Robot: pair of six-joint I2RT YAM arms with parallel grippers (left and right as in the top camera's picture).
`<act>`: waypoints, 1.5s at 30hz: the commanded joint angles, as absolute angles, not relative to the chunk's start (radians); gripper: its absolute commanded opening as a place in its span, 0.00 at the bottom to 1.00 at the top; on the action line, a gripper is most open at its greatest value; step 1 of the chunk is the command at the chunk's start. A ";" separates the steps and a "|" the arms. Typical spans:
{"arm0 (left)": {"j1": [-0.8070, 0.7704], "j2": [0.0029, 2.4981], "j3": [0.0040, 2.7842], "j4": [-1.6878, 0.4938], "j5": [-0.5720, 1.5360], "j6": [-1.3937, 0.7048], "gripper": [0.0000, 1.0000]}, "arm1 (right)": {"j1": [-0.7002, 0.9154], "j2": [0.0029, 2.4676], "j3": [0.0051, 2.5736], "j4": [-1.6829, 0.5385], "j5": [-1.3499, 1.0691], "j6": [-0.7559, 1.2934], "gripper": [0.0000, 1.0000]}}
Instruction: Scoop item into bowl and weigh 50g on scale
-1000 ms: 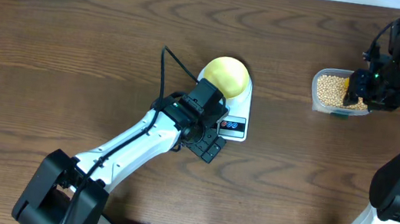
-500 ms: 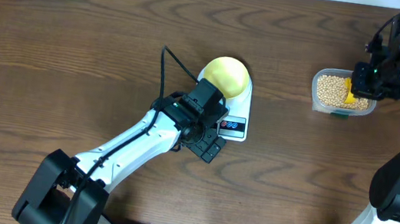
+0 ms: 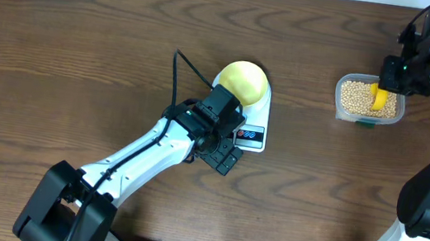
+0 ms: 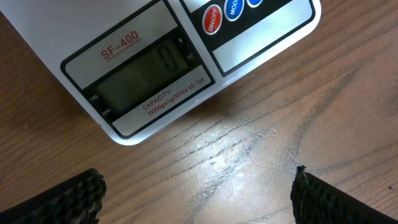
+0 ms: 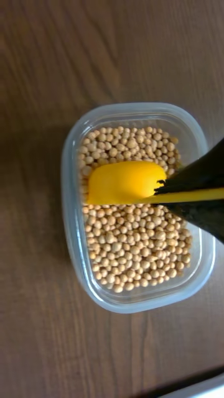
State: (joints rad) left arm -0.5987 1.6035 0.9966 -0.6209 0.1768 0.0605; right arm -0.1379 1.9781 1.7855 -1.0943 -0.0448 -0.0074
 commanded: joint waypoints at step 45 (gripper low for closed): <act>-0.599 1.607 1.017 -0.623 0.166 0.078 0.98 | -0.103 1.983 1.765 -0.923 -0.034 -0.016 0.39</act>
